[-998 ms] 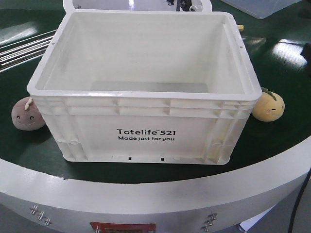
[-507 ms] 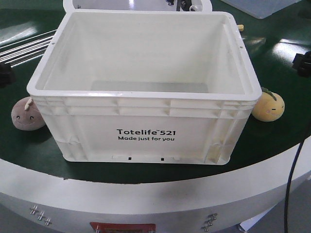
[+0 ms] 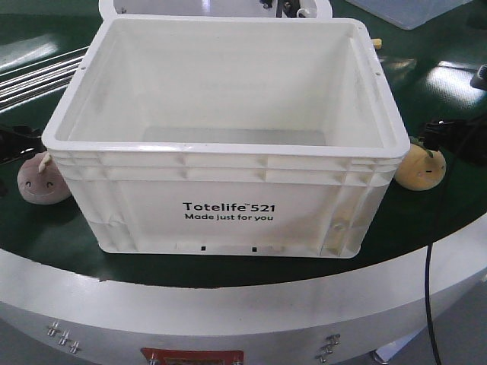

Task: Place moving items into box and shelve
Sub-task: 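Lower the left gripper onto the pink plush and the right onto the yellow plush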

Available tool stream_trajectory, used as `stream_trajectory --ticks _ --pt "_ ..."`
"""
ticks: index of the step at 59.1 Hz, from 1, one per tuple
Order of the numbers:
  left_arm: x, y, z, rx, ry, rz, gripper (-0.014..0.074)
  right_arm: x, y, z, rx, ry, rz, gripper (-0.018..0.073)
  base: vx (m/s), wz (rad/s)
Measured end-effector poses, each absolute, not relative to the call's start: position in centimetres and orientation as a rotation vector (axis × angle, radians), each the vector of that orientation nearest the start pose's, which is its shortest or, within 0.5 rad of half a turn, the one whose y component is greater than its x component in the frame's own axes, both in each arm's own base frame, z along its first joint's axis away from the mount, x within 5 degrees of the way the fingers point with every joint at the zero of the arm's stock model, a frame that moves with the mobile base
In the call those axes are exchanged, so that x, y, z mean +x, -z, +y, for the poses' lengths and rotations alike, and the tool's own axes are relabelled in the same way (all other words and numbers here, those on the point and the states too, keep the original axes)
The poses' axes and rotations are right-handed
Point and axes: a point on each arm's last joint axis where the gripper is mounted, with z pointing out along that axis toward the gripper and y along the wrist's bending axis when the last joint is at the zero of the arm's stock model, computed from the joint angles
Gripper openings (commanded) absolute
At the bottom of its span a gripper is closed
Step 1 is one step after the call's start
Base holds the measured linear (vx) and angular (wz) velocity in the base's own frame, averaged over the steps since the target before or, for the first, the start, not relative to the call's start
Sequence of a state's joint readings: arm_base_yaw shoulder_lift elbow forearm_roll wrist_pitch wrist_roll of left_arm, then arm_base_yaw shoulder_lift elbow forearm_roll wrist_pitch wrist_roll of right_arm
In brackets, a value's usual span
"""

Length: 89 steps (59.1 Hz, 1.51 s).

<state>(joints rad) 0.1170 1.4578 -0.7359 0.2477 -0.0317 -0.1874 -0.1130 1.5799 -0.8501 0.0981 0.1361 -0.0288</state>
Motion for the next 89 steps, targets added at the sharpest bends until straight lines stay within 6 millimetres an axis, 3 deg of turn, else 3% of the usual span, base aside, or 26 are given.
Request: stream_trajectory --ticks 20,53,62,74,89 --pt "29.6 -22.5 3.4 -0.055 -0.089 2.163 0.0595 32.3 -18.9 -3.5 0.223 -0.002 2.396 0.0592 0.0 0.0" --pt "29.6 -22.5 3.4 -0.055 -0.089 2.163 0.0595 32.4 -18.9 -3.5 0.22 -0.002 2.402 0.0592 0.0 0.0" --pt "29.6 -22.5 3.4 -0.055 -0.089 2.163 0.0595 32.9 -19.9 -3.5 0.211 -0.005 2.394 0.0592 0.0 0.0" --pt "29.6 -22.5 3.4 -0.055 -0.089 2.163 0.0595 33.7 -21.2 -1.6 0.07 -0.011 2.386 0.0592 0.0 0.0" --pt "29.6 -22.5 3.4 -0.055 -0.089 2.163 0.0595 33.6 -19.9 -0.6 0.017 -0.025 2.474 0.0592 0.0 0.0"
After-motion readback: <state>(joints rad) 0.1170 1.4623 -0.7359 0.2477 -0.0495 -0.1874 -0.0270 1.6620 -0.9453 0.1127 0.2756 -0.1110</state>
